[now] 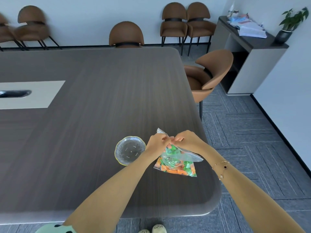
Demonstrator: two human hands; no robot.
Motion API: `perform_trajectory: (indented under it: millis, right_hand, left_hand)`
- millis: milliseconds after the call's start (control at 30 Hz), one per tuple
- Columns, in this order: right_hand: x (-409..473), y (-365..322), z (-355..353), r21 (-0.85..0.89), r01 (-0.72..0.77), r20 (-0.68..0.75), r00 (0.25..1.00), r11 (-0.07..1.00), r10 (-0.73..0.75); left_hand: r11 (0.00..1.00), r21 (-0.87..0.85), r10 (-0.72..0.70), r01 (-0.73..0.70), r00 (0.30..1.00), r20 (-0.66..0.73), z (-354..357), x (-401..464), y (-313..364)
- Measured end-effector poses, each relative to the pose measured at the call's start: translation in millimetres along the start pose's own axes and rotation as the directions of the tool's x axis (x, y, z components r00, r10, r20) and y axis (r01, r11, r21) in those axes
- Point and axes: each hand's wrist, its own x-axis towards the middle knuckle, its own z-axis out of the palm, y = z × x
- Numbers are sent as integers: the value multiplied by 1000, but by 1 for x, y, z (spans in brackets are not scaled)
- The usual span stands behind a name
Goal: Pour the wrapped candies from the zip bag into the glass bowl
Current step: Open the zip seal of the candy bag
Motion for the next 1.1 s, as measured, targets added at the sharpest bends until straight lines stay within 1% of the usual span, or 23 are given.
perform_trajectory:
  millis: [100,200,300,367,467,567,700,800,867,900,967,1000,1033,1067,1100]
  right_hand:
    - [-1,0,-1,-2,-2,-21,1000,1000,2]
    - [2,5,0,21,-28,0,1000,999,28]
    - [4,6,2,41,-39,24,999,998,38]
    - [5,5,4,20,-38,28,999,999,37]
    - [7,3,6,-21,-28,26,999,999,28]
    - [9,1,6,-66,-21,31,999,998,23]
    - [10,-2,8,-106,-30,38,999,994,34]
    - [11,-7,11,-119,-53,5,999,991,54]
    - [10,-9,12,-162,-69,-23,998,984,66]
    - [11,-9,12,-209,-72,-58,996,975,61]
    - [12,-5,9,-283,-93,-173,984,955,45]
    - [13,-2,7,-287,-94,-223,974,953,28]
    - [14,2,6,-279,-80,-244,970,957,9]
    - [14,4,7,-273,-59,-232,973,960,-6]
    - [13,5,10,-278,-33,-190,981,960,-22]
  left_hand:
    - [1000,-25,9,-8,999,37,0,-3,1]
    - [996,-71,-39,47,994,103,0,-5,1]
    - [997,-47,-60,68,988,144,-2,-8,2]
    - [998,-25,-50,54,988,149,-3,-9,2]
    - [999,-7,-43,44,992,116,-3,-9,0]
    - [1000,-9,-16,17,991,135,-4,-9,-5]
    - [998,32,40,-45,987,158,-5,-12,-12]
    - [997,58,49,-59,986,158,-8,-13,-11]
    - [994,99,38,-53,988,151,-10,-13,-10]
    - [989,134,39,-61,987,156,-12,-14,-11]
    - [973,215,42,-80,983,177,-13,-17,-14]
    - [966,247,32,-76,983,180,-14,-19,-16]
    - [961,271,14,-63,984,178,-15,-20,-18]
    - [956,289,1,-51,985,171,-16,-21,-20]
    - [950,310,-7,-44,987,162,-16,-22,-21]
